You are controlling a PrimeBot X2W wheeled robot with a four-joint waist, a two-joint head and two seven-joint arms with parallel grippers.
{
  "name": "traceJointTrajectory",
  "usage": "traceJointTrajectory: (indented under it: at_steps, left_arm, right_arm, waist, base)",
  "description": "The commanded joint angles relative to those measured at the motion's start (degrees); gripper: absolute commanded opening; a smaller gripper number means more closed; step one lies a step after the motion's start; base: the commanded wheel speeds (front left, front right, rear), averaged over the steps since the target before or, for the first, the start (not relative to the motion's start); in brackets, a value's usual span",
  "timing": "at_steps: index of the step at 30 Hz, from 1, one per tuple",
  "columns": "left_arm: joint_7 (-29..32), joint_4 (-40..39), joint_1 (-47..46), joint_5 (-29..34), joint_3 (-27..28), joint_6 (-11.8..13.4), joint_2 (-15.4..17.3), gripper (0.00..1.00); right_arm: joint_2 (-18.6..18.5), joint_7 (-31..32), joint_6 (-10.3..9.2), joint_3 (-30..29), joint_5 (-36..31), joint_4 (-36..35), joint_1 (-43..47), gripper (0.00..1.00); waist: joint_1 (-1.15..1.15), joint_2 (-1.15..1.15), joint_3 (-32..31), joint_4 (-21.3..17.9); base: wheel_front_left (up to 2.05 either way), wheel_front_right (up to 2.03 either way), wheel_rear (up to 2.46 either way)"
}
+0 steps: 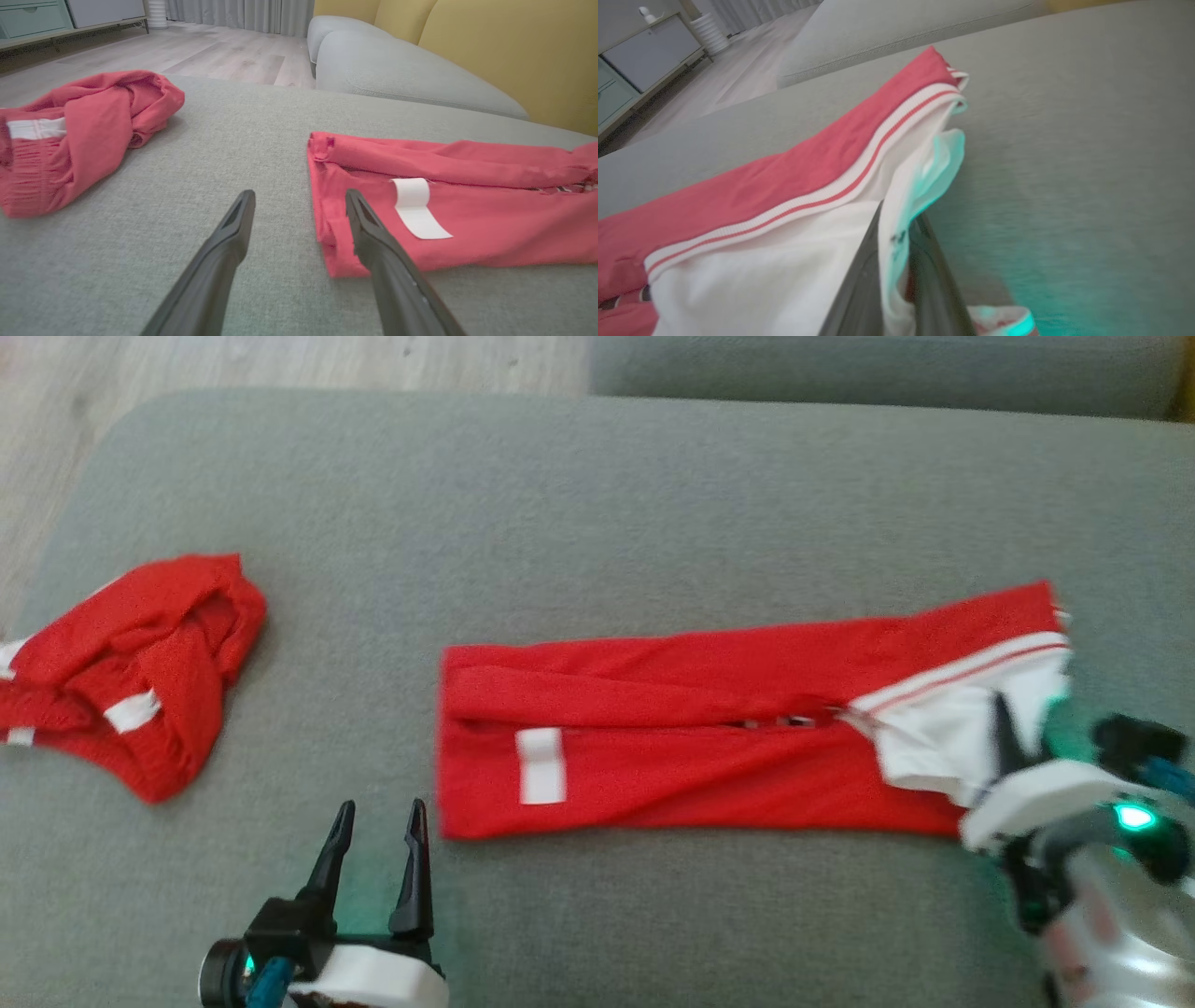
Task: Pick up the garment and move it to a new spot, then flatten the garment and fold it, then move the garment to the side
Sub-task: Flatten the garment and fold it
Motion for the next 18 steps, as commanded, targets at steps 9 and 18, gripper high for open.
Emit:
traceJointTrajectory:
  at_steps: [9, 18]
  left_arm:
    - [-0.55, -0.87, 0.02, -1.05, 0.47, -0.24, -0.01, 1.00]
    - [-0.55, -0.40, -0.57, -0.16, -2.21, -0.58, -0.02, 1.00]
  right_arm:
    - [-4.35, -4.25, -0.04, -0.03, -0.70, -8.88, 1.19, 0.00]
    - [1.41, -0.21, -0.04, 18.78, 9.06, -25.22, 5.50, 0.00]
  waist:
    - [0.00, 0.00, -3.81, -4.47]
    - [0.00, 0.00, -4.67, -0.43]
  base:
    - [0.00, 0.00, 0.00]
    - [0.00, 0.00, 0.00]
